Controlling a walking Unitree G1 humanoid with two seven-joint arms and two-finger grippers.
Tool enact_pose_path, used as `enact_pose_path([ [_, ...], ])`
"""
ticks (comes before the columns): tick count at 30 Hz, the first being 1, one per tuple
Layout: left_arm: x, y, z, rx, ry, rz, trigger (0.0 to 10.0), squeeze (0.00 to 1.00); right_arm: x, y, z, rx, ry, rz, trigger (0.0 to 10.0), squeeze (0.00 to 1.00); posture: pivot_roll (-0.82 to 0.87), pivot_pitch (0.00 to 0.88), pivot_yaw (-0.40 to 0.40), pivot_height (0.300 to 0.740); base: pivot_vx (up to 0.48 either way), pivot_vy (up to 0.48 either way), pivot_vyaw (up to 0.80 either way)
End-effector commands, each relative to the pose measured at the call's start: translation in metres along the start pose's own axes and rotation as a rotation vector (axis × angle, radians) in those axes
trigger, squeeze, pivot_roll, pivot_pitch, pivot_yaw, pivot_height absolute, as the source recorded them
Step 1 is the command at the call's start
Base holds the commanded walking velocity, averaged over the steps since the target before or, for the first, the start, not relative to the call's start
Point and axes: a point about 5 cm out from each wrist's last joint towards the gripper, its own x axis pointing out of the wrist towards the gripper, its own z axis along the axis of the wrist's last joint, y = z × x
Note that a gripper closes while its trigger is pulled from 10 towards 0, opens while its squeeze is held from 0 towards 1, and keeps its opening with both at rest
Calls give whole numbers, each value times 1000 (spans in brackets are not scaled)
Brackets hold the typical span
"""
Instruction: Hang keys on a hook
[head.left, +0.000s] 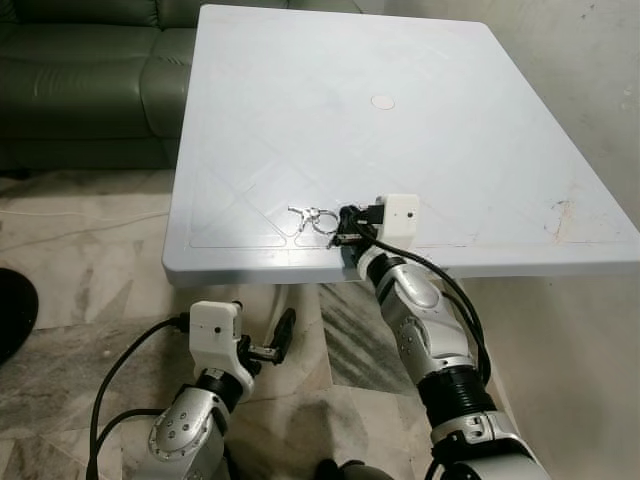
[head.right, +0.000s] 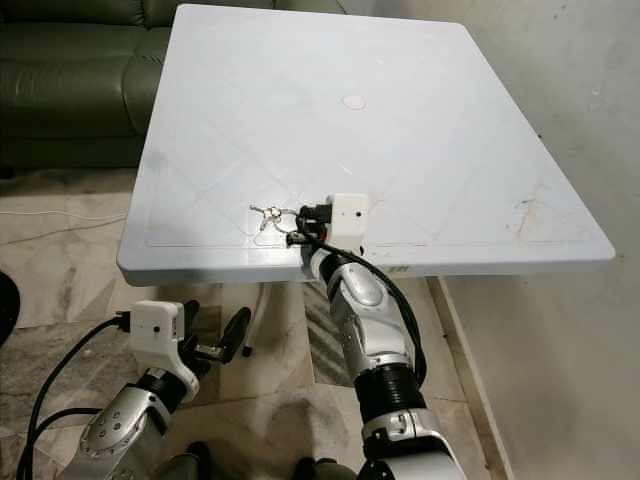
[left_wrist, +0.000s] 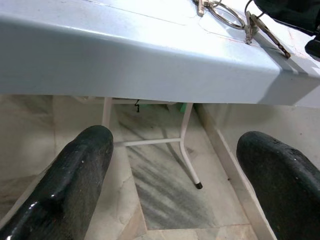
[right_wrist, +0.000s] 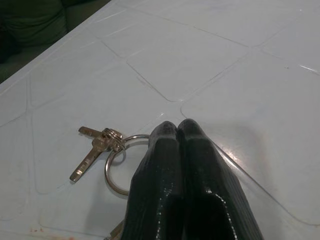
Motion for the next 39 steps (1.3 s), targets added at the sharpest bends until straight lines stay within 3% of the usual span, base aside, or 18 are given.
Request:
enact_pose_path([
  [1,-1,-1,-4,-9,16,9,10000,0,-1,-2,1,-5,-3,-2,10000,0,91,212,-130,740,0,0,0],
  [7,-1,0,-4,-12,16,12,10000,0,-1,-3,1,8,-16,-24,10000,0,91,216,-128,740,0,0,0],
  [8,0,0,-4,-12,16,12,10000,0,-2,-3,3,14,-32,-24,4510,0,92,215,-129,740,0,0,0],
  [9,0,0,-4,-13,15,13,10000,0,-3,-5,7,18,-67,-45,0,0,91,214,-129,740,0,0,0],
  [15,6,1,-1,-20,-2,16,10000,0,-5,-8,15,24,-105,-32,0,0,84,204,-127,740,0,0,0],
  [19,12,2,4,-42,-25,19,10000,0,-14,-7,27,-23,-231,69,0,0,76,191,-125,740,0,0,0],
  [20,15,2,6,-52,-35,21,10000,0,-16,-7,27,-33,-232,87,8941,0,74,189,-124,740,0,0,0],
  [21,17,2,8,-56,-43,21,10000,0,-18,-9,27,-43,-233,86,10000,0,70,181,-123,740,0,0,0],
  [25,26,3,17,-64,-82,16,10000,0,-33,-15,27,-42,-258,80,10000,0,65,170,-122,740,0,0,0],
  [30,37,3,26,-77,-127,-7,10000,0,-60,-30,18,-108,-253,32,10000,0,45,144,-113,740,0,0,0],
  [39,36,-4,14,-59,-123,2,10000,0,-88,-43,9,-152,-208,-18,10000,0,18,139,-119,740,0,0,0],
])
